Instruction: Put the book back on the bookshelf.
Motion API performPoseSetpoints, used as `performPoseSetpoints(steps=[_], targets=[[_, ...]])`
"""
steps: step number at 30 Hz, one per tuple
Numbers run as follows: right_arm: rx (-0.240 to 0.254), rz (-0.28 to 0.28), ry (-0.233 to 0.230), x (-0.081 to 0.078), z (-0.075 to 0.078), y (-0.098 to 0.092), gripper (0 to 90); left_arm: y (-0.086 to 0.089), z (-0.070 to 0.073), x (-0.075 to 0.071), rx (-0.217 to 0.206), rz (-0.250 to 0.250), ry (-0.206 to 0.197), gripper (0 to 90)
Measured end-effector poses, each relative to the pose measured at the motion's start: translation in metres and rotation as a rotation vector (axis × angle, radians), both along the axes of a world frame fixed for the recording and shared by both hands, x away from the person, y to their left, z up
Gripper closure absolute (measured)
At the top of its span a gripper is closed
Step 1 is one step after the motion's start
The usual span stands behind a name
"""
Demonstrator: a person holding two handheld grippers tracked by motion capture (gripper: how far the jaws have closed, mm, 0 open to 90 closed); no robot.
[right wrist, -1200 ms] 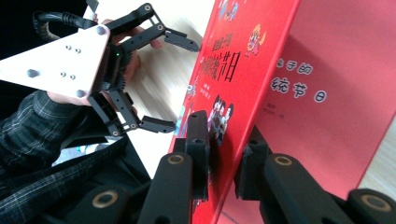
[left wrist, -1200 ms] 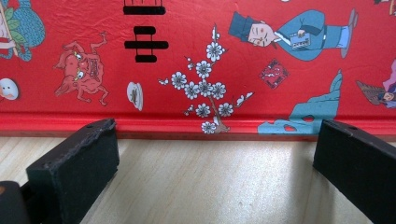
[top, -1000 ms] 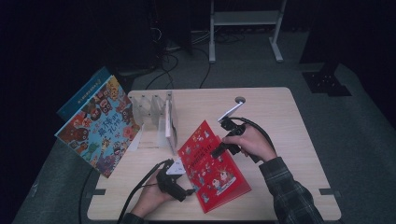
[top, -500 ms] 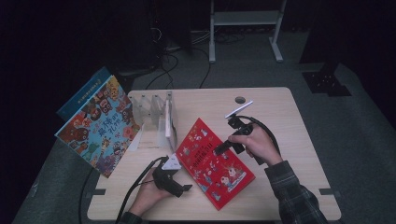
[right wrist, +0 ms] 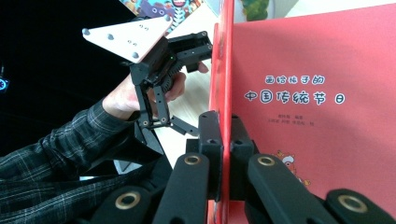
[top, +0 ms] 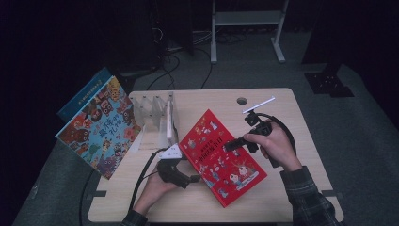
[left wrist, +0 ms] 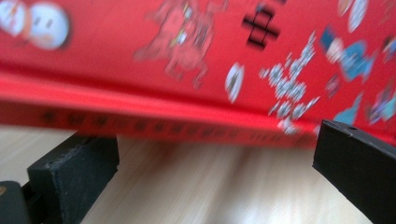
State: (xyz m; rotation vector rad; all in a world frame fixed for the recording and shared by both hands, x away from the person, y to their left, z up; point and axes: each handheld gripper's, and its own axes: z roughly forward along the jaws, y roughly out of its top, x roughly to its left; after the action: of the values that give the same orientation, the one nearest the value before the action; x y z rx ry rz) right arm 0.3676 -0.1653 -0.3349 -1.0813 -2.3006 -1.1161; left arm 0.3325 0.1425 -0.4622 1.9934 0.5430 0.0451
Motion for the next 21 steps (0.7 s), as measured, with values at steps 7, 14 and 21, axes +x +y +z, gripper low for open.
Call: performPoseSetpoints(steps=[7,14,21], targets=[[0.063,0.027,-0.052,-0.011,0.006,-0.004,87.6,-0.004,0.011,0.004,-0.105,-0.023,0.034,3.4],[0.101,0.065,-0.149,-0.027,0.005,-0.010,87.5,-0.001,0.024,0.004,-0.158,-0.020,0.035,12.1],[0.162,0.107,-0.261,-0.037,-0.012,-0.018,87.5,0.010,0.035,0.007,-0.269,-0.039,0.021,31.8]])
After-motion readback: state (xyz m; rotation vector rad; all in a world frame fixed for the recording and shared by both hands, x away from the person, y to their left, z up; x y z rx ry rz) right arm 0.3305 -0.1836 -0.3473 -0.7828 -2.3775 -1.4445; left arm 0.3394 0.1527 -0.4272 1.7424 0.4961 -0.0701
